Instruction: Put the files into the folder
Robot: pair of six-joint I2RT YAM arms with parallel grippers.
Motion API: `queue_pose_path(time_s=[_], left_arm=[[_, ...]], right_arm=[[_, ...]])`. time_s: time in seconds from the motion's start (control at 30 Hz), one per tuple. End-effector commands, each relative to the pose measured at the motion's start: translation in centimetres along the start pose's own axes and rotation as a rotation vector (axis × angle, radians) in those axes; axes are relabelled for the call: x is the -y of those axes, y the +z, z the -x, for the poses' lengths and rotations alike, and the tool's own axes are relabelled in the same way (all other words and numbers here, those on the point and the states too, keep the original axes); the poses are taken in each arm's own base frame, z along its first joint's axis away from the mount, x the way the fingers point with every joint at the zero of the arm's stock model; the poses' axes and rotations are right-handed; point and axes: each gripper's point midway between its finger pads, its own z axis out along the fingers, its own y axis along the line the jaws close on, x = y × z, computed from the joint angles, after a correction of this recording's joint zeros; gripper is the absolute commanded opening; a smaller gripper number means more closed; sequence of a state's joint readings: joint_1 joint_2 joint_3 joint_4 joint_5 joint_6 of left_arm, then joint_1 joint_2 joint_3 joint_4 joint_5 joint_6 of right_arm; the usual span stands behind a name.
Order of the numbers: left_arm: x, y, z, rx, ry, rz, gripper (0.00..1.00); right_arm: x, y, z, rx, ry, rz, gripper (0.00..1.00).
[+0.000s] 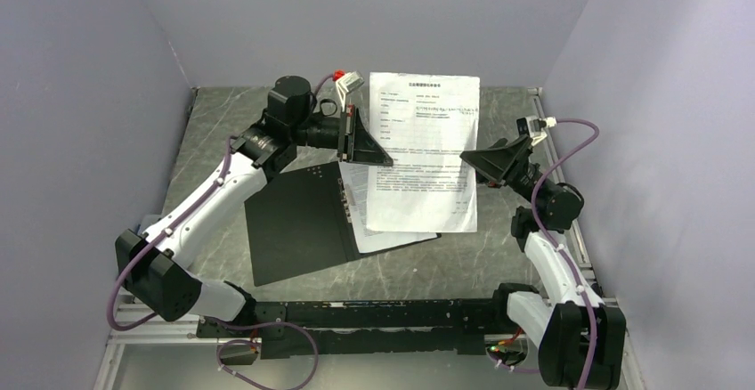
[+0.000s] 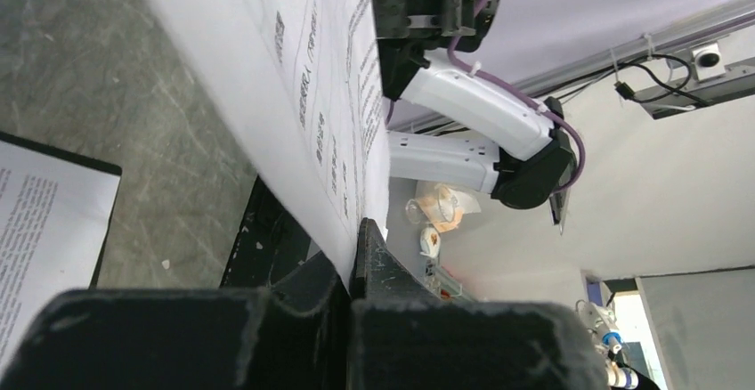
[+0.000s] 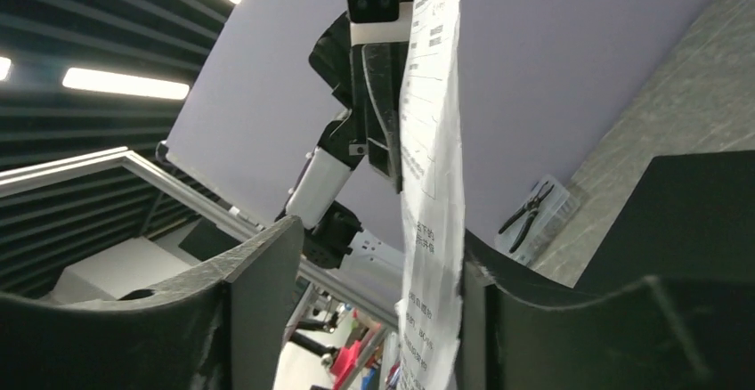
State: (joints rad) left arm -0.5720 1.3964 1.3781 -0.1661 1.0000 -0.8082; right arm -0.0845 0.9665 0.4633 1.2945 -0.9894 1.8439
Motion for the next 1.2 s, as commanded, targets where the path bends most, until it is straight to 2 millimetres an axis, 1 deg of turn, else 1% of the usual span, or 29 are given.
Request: queue_pose_path(time_s=[0.0, 0.07, 0.13, 0.2, 0.33, 0.5, 0.53, 0.7, 0.77, 0.8, 0.83, 0.97, 1.1, 1.13, 1.17], left_arm=[[0.2, -1.6, -0.5, 0.004, 0.072, 0.039, 0.03], [0.1, -1.8, -0.5, 0.006, 0.077, 0.054, 0.03], [0.0, -1.9, -0.6, 0.008, 0.082, 0.060, 0.03], [0.1, -2.0, -0.7, 0.008, 0.083, 0.054, 0.03], [0.2, -1.9, -0.8, 0.006, 0.084, 0.039, 0.03], [0.8, -2.0, -0.7, 0.009, 0.099, 0.024, 0.03], [0.9, -2.1, -0.7, 0.010, 0.101, 0.023, 0.03], [1.2, -2.2, -0.7, 0.013, 0.113, 0.021, 0.03], [1.2, -2.3, -0.7, 0.016, 0.116, 0.028, 0.03], [1.1, -2.4, -0.7, 0.019, 0.119, 0.036, 0.03], [0.8, -2.4, -0.7, 0.020, 0.116, 0.046, 0.03], [-0.4, -2.5, -0.9, 0.030, 0.094, 0.088, 0.03], [-2.0, -3.1, -0.8, 0.057, 0.079, 0.195, 0.04], [-2.5, -3.2, -0.8, 0.064, 0.078, 0.223, 0.08], [-3.1, -3.5, -0.8, 0.071, 0.069, 0.260, 0.15]], right_arm=[[-2.2, 0.4, -0.9, -0.073, -0.140, 0.009, 0.57], [-1.0, 0.5, -0.4, -0.062, -0.174, -0.073, 0.50], [-0.5, 0.6, -0.1, -0.054, -0.218, -0.142, 0.44], [-0.7, 0.8, 0.0, -0.056, -0.255, -0.183, 0.38], [-0.9, 1.3, -0.2, -0.074, -0.255, -0.189, 0.36], [0.0, 1.9, -0.2, -0.083, -0.238, -0.206, 0.35], [0.0, 2.2, -0.7, -0.104, -0.231, -0.197, 0.34], [0.3, 2.7, -0.8, -0.117, -0.246, -0.223, 0.29], [0.4, 2.7, -0.8, -0.119, -0.255, -0.227, 0.20], [0.5, 2.7, -0.8, -0.121, -0.257, -0.232, 0.12], [0.6, 2.7, -0.9, -0.123, -0.259, -0.239, 0.00], [2.0, 2.5, -0.5, -0.110, -0.246, -0.291, 0.00], [3.2, 2.5, 0.0, -0.100, -0.240, -0.333, 0.00], [3.5, 2.5, 0.2, -0.099, -0.239, -0.346, 0.00], [3.6, 2.6, 0.4, -0.099, -0.240, -0.358, 0.00]])
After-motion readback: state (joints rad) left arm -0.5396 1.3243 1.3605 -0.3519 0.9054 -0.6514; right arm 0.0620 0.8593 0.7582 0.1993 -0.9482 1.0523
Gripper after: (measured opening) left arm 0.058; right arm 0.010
